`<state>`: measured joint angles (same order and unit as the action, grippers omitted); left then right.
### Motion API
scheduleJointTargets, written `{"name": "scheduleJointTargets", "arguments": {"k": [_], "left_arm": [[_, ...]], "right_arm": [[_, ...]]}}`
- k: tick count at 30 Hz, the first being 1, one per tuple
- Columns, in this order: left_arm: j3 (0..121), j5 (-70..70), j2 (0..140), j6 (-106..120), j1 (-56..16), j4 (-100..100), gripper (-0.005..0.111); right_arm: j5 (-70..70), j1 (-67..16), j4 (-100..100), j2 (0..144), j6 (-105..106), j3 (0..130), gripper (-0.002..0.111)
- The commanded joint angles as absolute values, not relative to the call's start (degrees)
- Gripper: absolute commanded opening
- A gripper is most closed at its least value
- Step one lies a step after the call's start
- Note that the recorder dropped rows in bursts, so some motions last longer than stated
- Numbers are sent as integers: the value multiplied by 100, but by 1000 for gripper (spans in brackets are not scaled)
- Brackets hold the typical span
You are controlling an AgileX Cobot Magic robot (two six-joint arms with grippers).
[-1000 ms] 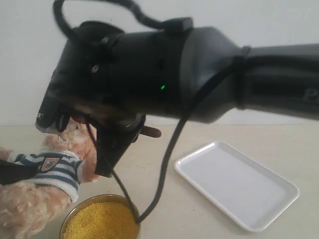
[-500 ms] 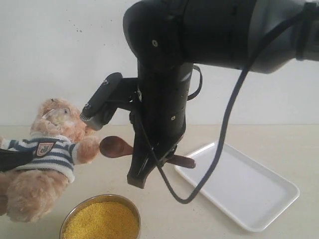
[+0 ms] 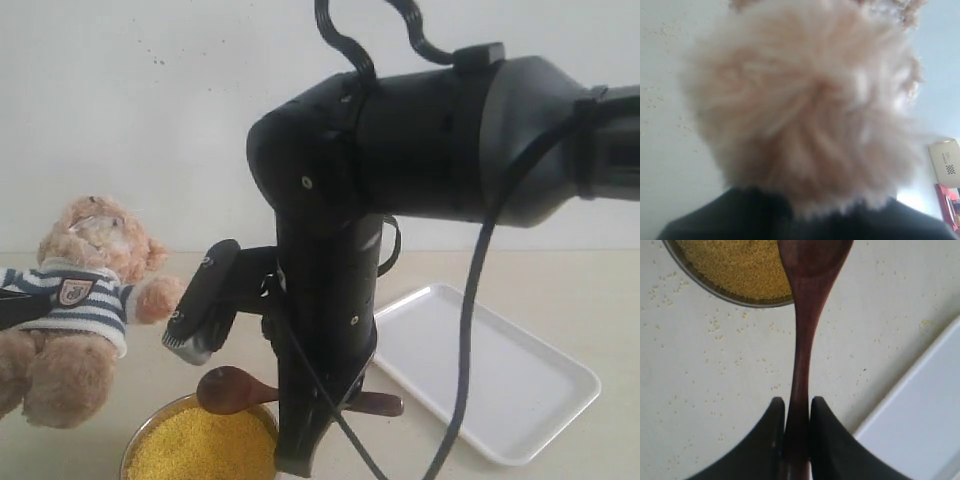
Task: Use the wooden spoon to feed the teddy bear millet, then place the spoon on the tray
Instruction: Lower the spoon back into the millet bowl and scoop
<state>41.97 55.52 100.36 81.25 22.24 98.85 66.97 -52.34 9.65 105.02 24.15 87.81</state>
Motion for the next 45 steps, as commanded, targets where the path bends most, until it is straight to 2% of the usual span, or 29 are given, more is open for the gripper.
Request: {"name": "scheduleJointTargets", "arguments": {"k": [1, 10, 22, 45], "left_arm": [[4251, 5615, 10034, 8213, 2208, 9995, 4], [4251, 5675, 10034, 8213, 2208, 9995, 4], [4251, 5675, 10034, 8213, 2208, 9995, 4], [4251, 5723, 10034, 8213, 2208, 9995, 4]], "right_arm": [[6135, -5493, 1219, 10651, 2464, 8729, 0], [6446, -5951, 2738, 11375, 1602, 8729, 0], [6066, -5998, 1937, 11446, 2132, 8729, 0], [6056, -5987, 1569, 11435, 2157, 8740, 0]]}}
